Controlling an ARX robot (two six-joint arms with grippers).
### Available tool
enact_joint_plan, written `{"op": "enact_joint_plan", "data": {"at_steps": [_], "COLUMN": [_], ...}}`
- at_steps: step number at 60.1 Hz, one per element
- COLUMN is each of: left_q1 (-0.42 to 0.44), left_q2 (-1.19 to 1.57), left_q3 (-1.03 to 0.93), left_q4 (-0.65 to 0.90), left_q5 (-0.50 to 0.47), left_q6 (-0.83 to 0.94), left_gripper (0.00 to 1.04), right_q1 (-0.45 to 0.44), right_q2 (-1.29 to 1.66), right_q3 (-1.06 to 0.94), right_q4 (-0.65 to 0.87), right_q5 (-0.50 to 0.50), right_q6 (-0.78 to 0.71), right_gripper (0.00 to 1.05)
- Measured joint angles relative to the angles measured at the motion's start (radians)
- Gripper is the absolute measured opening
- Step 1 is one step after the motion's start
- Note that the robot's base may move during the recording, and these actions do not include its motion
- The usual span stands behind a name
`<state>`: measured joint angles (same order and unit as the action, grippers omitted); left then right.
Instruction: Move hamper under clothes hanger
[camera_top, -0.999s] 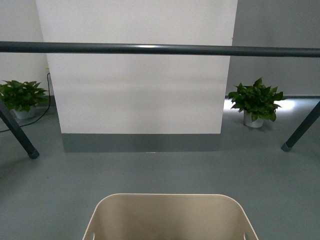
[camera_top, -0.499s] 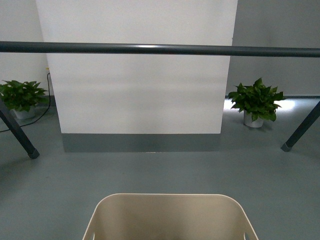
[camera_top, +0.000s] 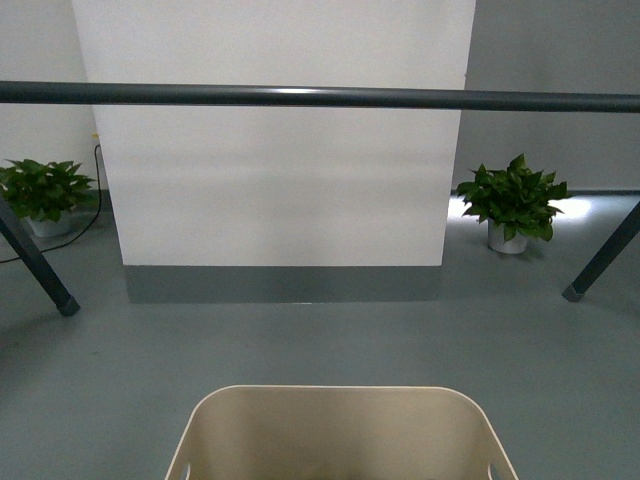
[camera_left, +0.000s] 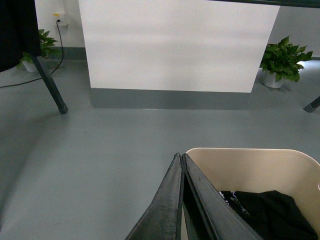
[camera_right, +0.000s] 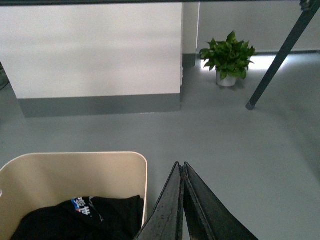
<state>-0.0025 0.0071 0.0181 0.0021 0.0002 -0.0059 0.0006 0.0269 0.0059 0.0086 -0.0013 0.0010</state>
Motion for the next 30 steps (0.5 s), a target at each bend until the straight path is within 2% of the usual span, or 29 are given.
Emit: {"op": "enact_joint_plan", "data": {"at_steps": [28, 30], "left_q1": [0.0, 0.0], "left_q2": [-0.002, -0.002], "left_q3": [0.0, 0.0], "left_q4": [-0.001, -0.001], "left_q5": [0.0, 0.0], "left_q6": [0.0, 0.0], "left_gripper": [0.03, 0.07], "right_q1": [0.0, 0.0], "right_q2": [-0.023, -0.023], "right_q3": [0.0, 0.0], "right_q4": [-0.007, -0.007], "right_q5": [0.0, 0.0], "right_q6": [0.0, 0.0], "right_gripper": [0.02, 0.02]}}
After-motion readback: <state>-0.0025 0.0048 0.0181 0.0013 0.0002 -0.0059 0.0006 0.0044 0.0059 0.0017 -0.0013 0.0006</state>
